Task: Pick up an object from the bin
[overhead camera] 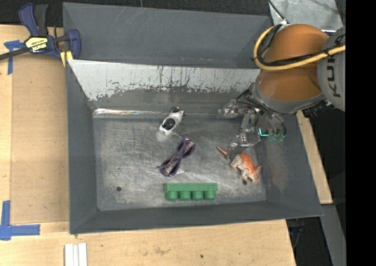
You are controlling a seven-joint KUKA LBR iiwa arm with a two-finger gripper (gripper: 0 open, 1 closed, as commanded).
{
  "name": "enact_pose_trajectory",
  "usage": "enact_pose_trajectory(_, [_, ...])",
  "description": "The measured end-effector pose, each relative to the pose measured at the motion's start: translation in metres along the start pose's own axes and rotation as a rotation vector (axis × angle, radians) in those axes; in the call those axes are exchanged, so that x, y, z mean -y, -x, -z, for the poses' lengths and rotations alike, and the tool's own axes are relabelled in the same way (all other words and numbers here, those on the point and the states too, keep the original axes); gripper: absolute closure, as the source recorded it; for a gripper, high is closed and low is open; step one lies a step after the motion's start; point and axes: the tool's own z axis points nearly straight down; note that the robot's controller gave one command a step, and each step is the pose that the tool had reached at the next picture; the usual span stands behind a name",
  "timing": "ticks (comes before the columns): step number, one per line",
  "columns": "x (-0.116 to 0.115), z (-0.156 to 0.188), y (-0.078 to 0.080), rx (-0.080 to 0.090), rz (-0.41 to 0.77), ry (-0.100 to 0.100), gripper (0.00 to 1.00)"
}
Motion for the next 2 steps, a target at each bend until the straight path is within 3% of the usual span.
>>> enact_pose_trajectory(1, [-0.016, -0.044, -0.019, 0.008, 0.018, -0.001, 0.0])
enact_pose_trajectory(2, [0.003, -0.083, -0.024, -0.004, 0.004, 0.004, 0.0])
